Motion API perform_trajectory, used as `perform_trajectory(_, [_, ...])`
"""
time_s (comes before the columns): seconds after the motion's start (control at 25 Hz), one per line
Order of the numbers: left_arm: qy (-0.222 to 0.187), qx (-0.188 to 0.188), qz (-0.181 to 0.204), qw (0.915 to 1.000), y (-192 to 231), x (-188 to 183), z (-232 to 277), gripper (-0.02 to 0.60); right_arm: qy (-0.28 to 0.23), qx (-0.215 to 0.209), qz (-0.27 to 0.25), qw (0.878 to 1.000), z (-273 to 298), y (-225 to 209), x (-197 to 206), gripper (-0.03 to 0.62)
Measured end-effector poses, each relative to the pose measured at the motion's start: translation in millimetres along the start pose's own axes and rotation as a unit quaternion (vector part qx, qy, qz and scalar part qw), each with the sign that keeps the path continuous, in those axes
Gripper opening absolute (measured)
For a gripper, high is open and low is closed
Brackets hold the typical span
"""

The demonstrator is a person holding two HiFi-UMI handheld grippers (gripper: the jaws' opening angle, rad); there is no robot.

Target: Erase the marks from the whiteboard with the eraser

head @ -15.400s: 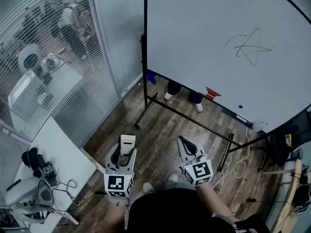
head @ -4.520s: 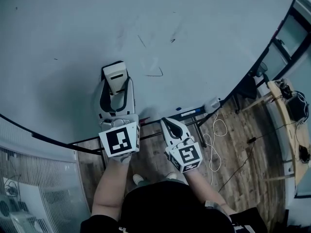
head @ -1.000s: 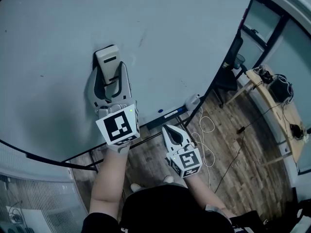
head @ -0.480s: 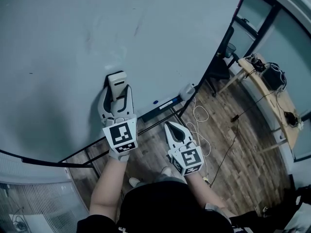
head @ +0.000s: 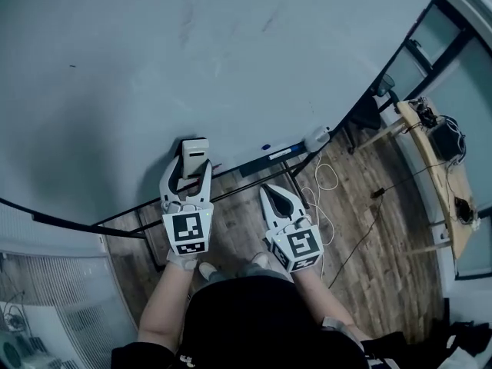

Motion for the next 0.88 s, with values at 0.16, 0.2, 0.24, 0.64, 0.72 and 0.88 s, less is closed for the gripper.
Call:
perform_trajectory(0.16, [0.023,-0.004,0.004,0.9997,17.2,18.0,-33.4,0.247,-0.004,-0.042,-0.003,0.999,10.4,21.9,-3.0,0.026])
perform_trajectory(0.2, [0.030,-0.003,0.003,0.9995,21.1,22.8,-40.4,0.247,-0.005,-0.052,-0.005,0.999,13.1,26.8,-2.4,0.026])
perform_trajectory(0.24, [0.037,-0.003,0.002,0.9993,25.2,26.8,-47.6,0.247,-0.005,-0.062,-0.007,0.998,15.7,31.9,-2.2,0.026])
perform_trajectory(0.64, [0.060,-0.067,-0.039,0.9952,77.6,47.6,-117.1,0.247,-0.024,-0.159,-0.024,0.987,45.4,79.8,-14.0,0.026])
perform_trajectory(0.72, [0.065,-0.077,-0.043,0.9940,85.8,51.4,-127.4,0.247,-0.030,-0.172,-0.026,0.984,50.1,85.9,-17.3,0.026])
perform_trajectory(0.88, [0.067,-0.094,-0.046,0.9922,95.5,54.4,-146.5,0.247,-0.043,-0.191,-0.028,0.980,56.6,93.1,-25.0,0.026])
Point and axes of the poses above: the fingertips, and each gripper's own axes: z forward along the fingers, y to its left, x out of its underside, the point moved 3 cm from there along -z, backward along the fingers, and after that the axes turned 13 degrees about -z, right-handed, at the moved point
